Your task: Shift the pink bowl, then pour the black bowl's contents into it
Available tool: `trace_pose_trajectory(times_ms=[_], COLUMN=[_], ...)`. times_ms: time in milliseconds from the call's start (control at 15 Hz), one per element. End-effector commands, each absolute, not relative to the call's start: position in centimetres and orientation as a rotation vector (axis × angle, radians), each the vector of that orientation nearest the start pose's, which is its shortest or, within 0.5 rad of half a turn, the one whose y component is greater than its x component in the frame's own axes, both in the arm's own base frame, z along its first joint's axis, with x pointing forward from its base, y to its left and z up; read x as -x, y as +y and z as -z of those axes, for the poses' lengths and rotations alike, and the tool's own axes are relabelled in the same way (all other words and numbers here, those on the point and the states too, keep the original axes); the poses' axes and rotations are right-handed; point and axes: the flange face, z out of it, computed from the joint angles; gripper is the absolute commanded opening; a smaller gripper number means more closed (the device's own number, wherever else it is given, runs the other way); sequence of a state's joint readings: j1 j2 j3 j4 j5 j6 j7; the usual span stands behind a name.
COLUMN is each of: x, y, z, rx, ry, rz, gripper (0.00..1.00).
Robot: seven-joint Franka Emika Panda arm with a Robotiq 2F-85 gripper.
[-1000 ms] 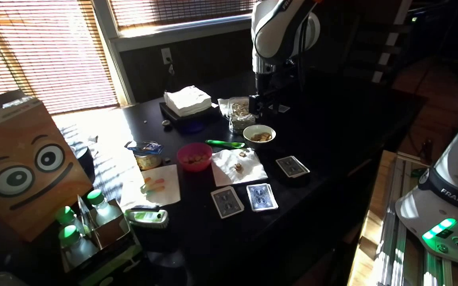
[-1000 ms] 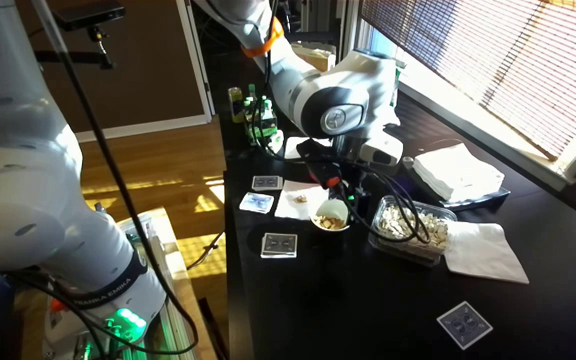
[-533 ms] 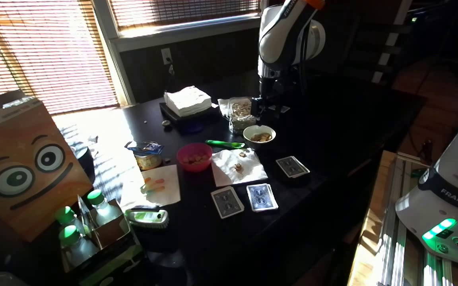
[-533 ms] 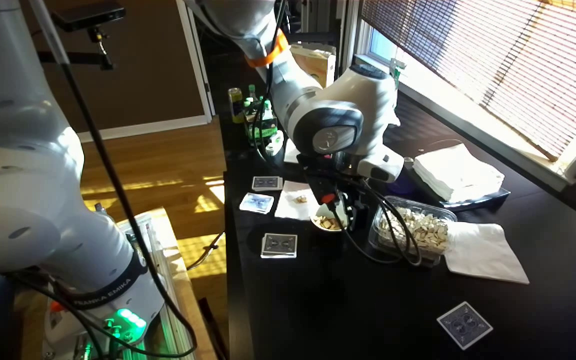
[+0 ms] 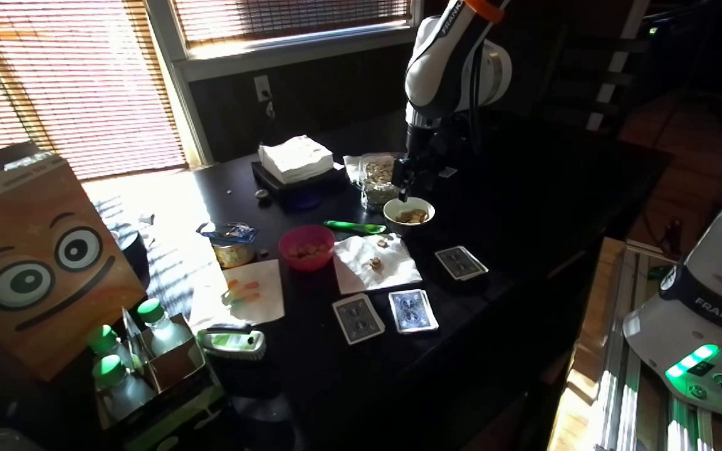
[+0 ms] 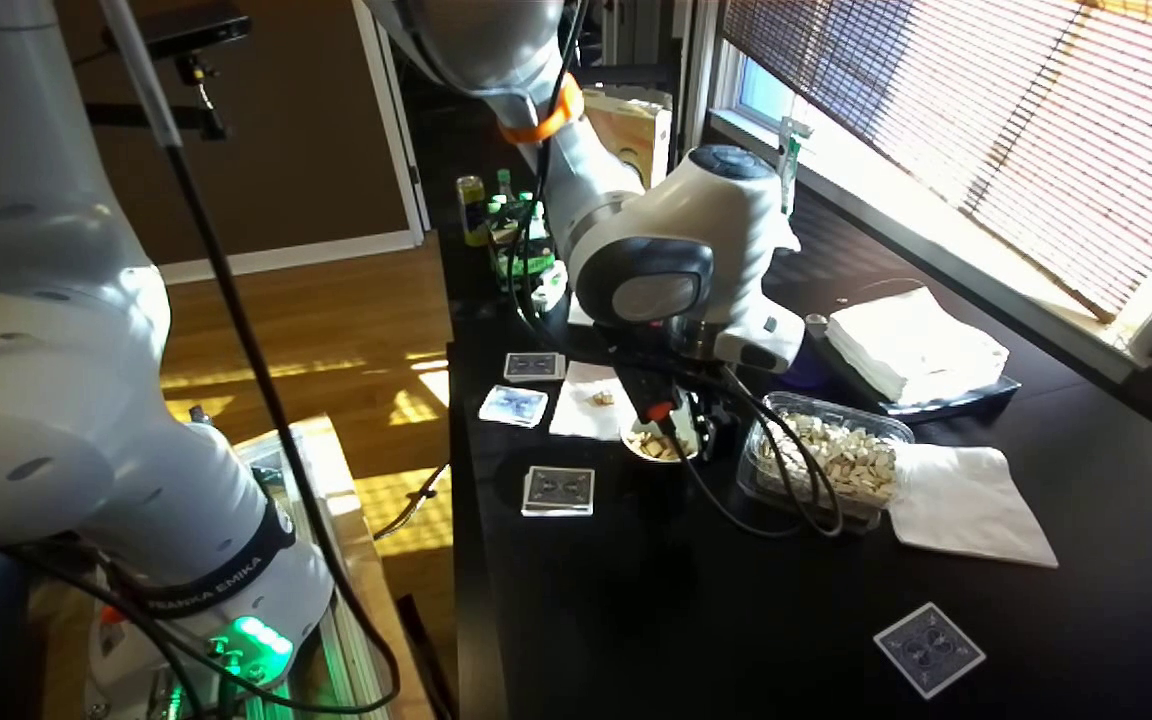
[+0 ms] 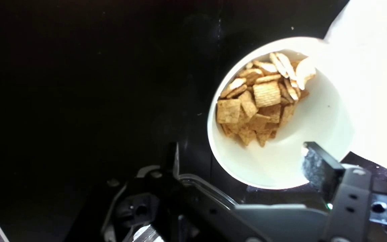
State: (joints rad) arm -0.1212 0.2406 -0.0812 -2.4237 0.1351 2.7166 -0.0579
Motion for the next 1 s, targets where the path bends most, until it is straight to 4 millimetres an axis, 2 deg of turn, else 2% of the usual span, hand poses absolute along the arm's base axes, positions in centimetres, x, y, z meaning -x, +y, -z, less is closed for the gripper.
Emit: trace_pose_trajectory(times_ms=[0,133,200,400,467,533,733,800,933], x=[-48.6,-48.6,-48.7,-48.8,-48.8,-48.9,-49.0,-49.0,-49.1], y=[-10.7,-10.8,-10.9,-11.1,-11.1,-11.2,-11.1,-11.1,-11.1], z=[-20.6,-20.3,-20.1,-19.9,-19.8,-19.8,-19.6,-19.5,-19.5], rx=[3.075,3.082,3.083,3.083,3.083,3.082,3.080,3.079,3.079], ry=[0.355,0.338,0.334,0.331,0.331,0.331,0.328,0.326,0.320], rz=[0.132,0.143,0.148,0.163,0.167,0.170,0.173,0.173,0.176], gripper=[0.81,0.58,0.51,0.49,0.53,0.63,0.76,0.76,0.60])
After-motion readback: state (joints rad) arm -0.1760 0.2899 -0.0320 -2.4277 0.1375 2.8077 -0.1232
